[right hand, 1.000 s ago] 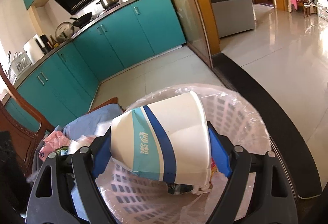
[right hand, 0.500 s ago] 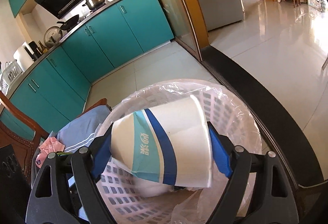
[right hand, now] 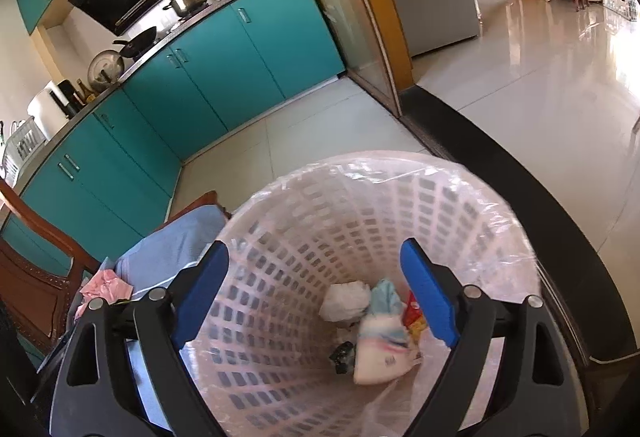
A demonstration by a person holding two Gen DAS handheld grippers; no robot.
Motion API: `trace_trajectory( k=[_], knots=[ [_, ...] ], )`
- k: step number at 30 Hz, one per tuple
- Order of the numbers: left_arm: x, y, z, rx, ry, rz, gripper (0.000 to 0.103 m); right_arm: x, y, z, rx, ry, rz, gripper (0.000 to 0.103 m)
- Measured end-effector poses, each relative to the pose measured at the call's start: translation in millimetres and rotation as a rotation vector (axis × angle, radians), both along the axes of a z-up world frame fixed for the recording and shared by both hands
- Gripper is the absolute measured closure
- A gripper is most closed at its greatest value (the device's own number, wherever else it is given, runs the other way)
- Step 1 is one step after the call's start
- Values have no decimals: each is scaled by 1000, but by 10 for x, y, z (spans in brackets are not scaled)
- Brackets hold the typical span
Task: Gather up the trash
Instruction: 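Grasp the green vegetable with the right tool while the left tool grasps the white medicine box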
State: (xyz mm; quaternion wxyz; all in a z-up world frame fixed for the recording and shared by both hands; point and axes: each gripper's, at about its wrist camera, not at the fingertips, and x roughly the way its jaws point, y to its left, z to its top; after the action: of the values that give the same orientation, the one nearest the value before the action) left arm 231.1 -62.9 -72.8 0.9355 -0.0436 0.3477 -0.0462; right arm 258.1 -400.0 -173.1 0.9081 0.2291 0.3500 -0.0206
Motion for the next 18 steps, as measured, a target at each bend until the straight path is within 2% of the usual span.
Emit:
trace_trajectory(
  k=[3,6,10,18],
  knots=[
    [18,326,15,79,3,143,28,87,178,24,2,-9,43,17],
    [51,695,11,79,30,240,27,162,460,49,-9,-17,118,17],
    [-23,1186,119,85,27,360,27,231,1098,98,-88,-25,309,17],
    [-223,1744,162,-9,20,448,23,411,2518,-36,-210,-32,723,17]
  ],
)
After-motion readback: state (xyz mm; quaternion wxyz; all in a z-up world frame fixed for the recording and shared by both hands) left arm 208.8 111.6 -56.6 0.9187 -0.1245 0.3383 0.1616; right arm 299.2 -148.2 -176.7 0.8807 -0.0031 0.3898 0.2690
